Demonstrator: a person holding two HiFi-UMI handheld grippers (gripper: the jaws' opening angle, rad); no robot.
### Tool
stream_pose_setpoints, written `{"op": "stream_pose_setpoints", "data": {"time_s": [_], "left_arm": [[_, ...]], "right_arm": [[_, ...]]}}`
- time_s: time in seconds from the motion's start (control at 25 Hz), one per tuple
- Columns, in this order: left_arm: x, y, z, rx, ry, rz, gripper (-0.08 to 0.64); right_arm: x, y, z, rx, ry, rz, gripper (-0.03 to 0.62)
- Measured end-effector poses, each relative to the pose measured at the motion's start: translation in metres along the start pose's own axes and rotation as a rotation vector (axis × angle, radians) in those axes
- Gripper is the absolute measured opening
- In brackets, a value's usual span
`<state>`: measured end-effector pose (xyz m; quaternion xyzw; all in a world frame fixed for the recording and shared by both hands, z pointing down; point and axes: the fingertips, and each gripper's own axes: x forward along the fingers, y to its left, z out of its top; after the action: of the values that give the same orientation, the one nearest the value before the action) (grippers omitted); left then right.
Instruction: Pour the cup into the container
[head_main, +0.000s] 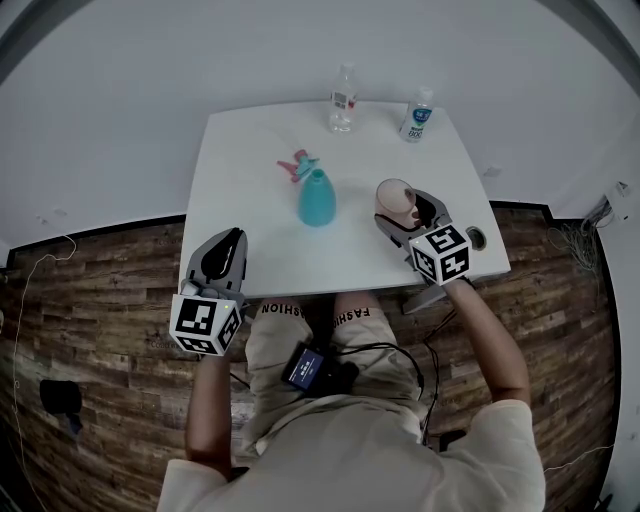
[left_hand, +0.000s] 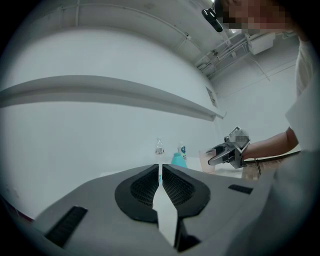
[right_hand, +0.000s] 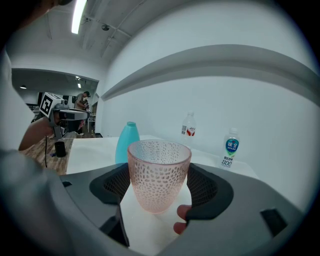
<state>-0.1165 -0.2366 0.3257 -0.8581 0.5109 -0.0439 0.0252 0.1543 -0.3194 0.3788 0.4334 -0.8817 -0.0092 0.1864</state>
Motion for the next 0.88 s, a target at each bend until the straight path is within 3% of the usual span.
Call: {"op": "stream_pose_setpoints", "data": {"time_s": [0.88], "left_arm": [[0.007,-0.004,-0.013,-0.01,0.026,-0.009,0.027]], "right_arm": [[0.012,-0.004,-0.021,0.023,0.036,0.001,0.357]]}}
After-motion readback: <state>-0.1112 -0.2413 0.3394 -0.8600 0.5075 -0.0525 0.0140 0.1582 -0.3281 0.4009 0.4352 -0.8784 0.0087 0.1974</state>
